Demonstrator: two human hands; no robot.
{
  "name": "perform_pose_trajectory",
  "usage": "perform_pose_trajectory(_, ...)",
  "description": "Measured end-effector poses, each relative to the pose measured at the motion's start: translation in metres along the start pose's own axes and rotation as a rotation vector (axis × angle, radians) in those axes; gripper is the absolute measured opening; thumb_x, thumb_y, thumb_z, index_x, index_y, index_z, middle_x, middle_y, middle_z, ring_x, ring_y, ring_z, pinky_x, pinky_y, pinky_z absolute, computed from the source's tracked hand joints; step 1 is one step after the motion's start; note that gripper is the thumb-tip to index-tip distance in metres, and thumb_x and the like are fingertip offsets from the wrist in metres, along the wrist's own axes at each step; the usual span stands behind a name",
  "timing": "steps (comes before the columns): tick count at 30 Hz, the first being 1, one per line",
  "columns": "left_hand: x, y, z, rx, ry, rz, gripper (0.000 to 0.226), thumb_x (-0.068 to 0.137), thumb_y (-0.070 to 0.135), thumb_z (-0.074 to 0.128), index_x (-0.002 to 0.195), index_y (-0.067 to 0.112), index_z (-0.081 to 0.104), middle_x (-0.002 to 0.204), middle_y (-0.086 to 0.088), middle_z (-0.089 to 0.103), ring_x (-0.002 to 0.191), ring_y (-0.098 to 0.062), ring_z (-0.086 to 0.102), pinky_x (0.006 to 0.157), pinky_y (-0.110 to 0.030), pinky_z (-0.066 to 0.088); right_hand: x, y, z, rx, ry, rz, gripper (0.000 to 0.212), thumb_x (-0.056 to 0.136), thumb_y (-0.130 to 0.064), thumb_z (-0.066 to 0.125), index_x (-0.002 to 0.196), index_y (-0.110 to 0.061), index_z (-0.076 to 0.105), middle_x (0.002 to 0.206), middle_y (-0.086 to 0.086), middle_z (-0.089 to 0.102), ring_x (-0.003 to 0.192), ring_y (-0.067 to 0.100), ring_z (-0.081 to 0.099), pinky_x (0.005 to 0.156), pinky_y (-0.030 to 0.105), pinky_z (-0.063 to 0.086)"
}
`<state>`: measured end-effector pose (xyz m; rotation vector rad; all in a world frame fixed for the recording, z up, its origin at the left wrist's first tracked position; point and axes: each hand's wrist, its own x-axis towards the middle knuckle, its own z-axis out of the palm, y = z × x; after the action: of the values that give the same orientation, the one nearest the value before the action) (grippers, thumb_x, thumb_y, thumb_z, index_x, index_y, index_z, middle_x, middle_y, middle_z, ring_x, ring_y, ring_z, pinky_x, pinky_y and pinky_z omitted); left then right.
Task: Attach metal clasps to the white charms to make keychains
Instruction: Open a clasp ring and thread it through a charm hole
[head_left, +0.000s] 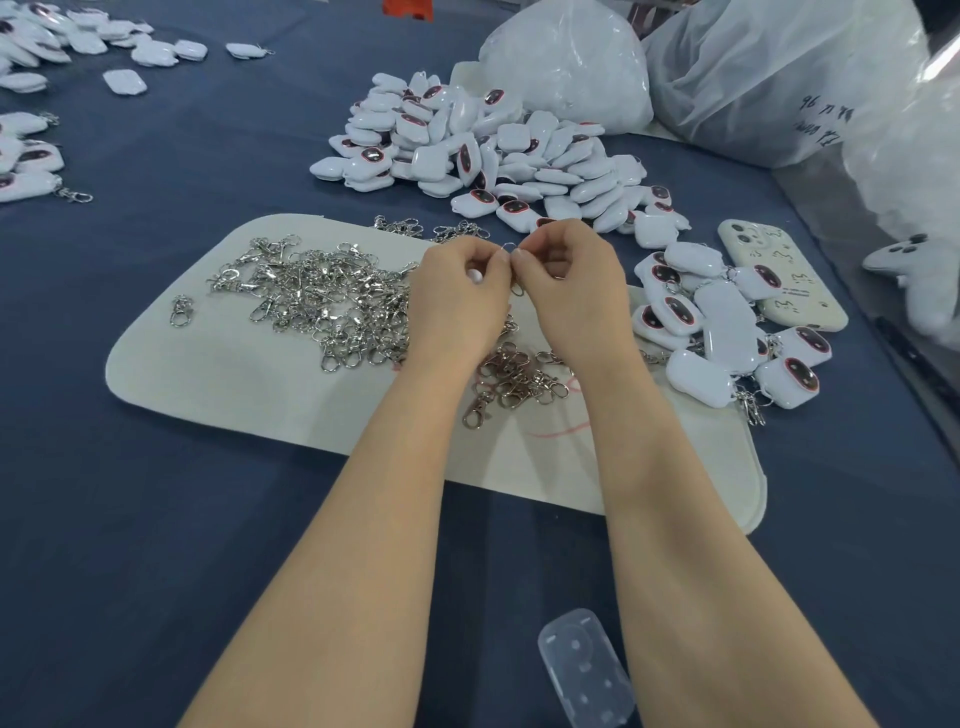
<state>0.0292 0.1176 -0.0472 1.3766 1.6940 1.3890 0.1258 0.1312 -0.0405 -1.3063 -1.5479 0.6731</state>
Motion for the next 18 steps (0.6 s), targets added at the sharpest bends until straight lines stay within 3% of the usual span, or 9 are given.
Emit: perform_pose_trajectory(18, 0.0002, -0.0023, 0.0003, 0.091, 0.063, 0.055, 0.014, 0.091, 0.021, 0.056, 0.089, 0.016, 0.069, 0.077, 0.009, 0.059, 0.076, -0.008, 0.049, 0.062, -0.014, 0.03, -0.0012, 0.0007, 0.004, -0.031, 0.016, -0.03, 0.009, 0.085, -0.007, 0.063, 0.085, -0.015, 0.059, 0.072, -0.015, 0.056, 0.062, -0.002, 0.051, 0.065, 0.007, 0.042)
